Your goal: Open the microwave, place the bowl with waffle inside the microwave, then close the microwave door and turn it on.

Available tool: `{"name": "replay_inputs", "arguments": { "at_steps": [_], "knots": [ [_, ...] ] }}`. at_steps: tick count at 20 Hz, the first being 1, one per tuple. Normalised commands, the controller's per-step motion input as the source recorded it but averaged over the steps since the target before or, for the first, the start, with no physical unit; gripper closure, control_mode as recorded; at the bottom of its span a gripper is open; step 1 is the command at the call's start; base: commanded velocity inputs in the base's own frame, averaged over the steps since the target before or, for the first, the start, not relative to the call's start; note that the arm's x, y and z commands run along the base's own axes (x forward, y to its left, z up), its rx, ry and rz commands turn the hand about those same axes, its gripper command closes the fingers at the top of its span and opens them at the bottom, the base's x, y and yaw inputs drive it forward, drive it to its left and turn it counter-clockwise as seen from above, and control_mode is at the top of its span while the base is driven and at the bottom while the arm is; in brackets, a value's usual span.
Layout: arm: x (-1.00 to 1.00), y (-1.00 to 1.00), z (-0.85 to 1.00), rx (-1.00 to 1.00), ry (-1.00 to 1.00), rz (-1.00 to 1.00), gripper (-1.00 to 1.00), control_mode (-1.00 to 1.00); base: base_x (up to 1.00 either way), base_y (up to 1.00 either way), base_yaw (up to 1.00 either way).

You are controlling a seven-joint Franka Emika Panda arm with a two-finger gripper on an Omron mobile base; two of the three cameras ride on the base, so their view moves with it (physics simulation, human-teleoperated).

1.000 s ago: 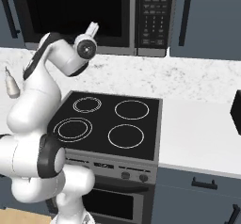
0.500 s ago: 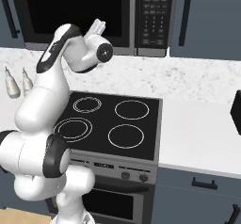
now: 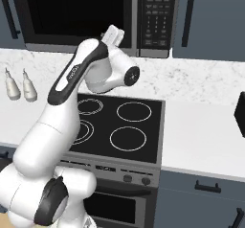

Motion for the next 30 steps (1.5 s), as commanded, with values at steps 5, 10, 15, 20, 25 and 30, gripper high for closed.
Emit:
{"name": "replay_inputs", "arguments": {
  "at_steps": [5,10,15,20,25,30],
  "knots": [
    [-0.31,-1.0,-0.06,0.0,0.0,0.0,-1.0,-1.0,0.0,0.0,0.0],
    [-0.09,-0.93,-0.26,-0.01,0.0,0.0,-1.0,-1.0,0.0,0.0,0.0],
    [0.14,-0.48,-0.25,-0.01,0.0,0.0,-1.0,-1.0,0.0,0.0,0.0],
    [0.43,-0.02,-0.01,0.0,0.0,0.0,-1.0,-1.0,0.0,0.0,0.0],
    [0.44,0.0,0.0,0.0,0.0,0.0,-1.0,-1.0,0.0,0.0,0.0],
    [0.39,-0.05,-0.07,0.0,0.0,0.0,-1.0,-1.0,0.0,0.0,0.0]
  ]
}}
